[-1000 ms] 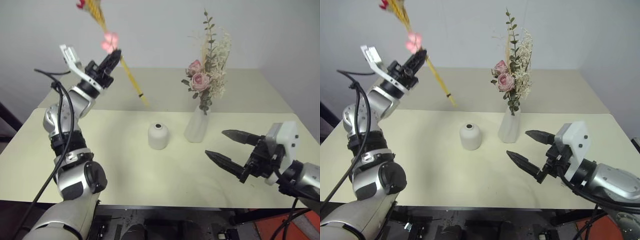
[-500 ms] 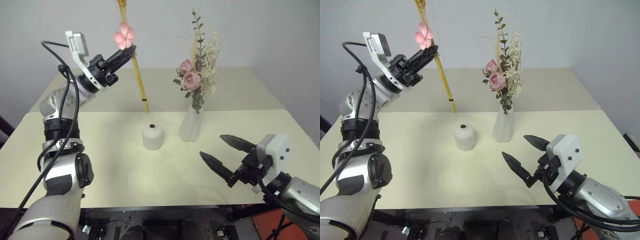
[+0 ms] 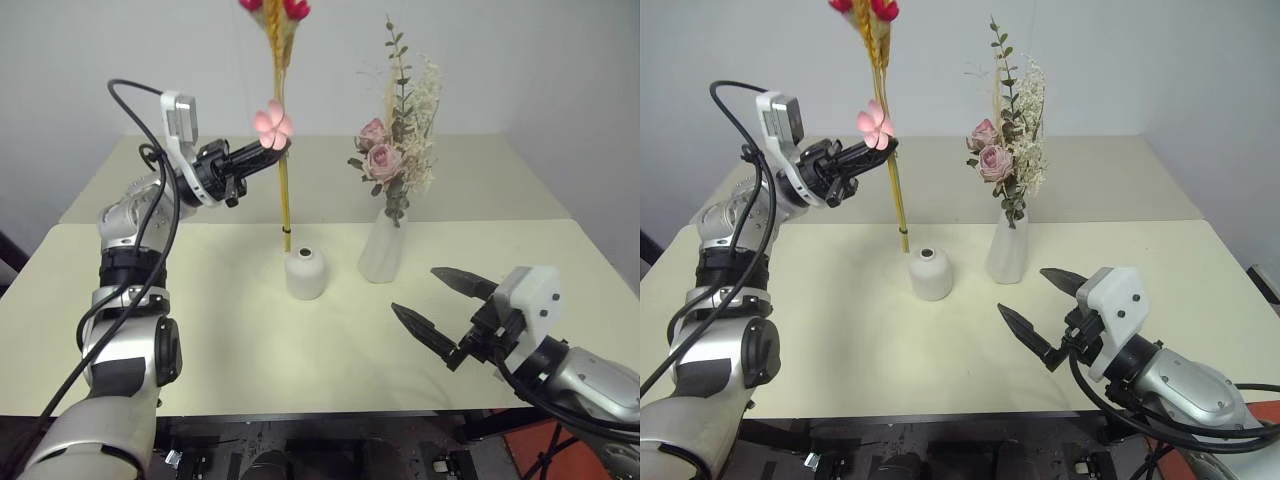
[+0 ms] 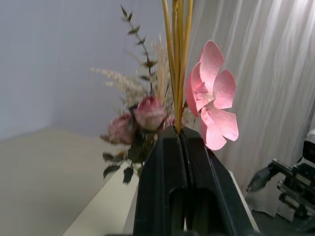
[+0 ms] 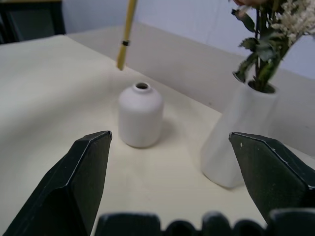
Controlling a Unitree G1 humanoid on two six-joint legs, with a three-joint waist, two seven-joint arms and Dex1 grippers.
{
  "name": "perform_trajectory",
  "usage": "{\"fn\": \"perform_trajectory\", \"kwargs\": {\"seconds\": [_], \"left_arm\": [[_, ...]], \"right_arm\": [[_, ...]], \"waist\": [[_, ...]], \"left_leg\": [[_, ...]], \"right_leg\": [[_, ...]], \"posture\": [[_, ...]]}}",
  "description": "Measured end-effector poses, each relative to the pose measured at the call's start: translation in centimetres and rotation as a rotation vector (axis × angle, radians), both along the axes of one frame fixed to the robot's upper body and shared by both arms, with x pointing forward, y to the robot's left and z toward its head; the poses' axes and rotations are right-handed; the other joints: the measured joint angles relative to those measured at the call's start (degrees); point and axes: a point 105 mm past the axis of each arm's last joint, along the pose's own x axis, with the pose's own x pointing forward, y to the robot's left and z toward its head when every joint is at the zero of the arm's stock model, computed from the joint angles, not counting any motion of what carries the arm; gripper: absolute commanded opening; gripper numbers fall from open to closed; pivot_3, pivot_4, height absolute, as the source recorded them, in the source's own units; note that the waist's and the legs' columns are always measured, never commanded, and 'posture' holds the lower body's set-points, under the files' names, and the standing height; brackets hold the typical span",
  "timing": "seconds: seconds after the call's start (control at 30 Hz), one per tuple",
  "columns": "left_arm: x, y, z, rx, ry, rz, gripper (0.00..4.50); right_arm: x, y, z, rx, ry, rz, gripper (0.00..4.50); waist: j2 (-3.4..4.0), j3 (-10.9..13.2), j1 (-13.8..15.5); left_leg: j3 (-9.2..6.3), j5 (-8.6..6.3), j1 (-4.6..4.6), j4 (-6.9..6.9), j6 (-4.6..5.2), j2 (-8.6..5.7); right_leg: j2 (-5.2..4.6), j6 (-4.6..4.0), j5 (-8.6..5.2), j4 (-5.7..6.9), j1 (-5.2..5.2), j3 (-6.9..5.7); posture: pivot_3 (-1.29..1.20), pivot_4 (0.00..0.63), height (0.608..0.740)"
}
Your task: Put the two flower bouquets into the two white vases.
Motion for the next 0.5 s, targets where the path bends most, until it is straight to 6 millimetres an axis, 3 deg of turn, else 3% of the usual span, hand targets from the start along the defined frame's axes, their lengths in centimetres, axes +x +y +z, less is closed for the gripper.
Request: {"fn": "perform_trajectory", "kwargs": {"seconds": [0.5], "left_arm": [[0.9,-0.8,0.5,-0.020,-0.027,0.040,0.01]], "right_arm": [[0.2,1.0,-0.7,0.027,0.013,0.004,4.50]], "waist": [[0.00,0.0,0.0]], "left_leg": [[0.00,0.00,-0.02,0.00,0.00,-0.02]], "right_leg": [[-0.01,0.00,0.00,-0.03,0.00,0.00]], "posture": [[0.00,0.150,0.740]]}}
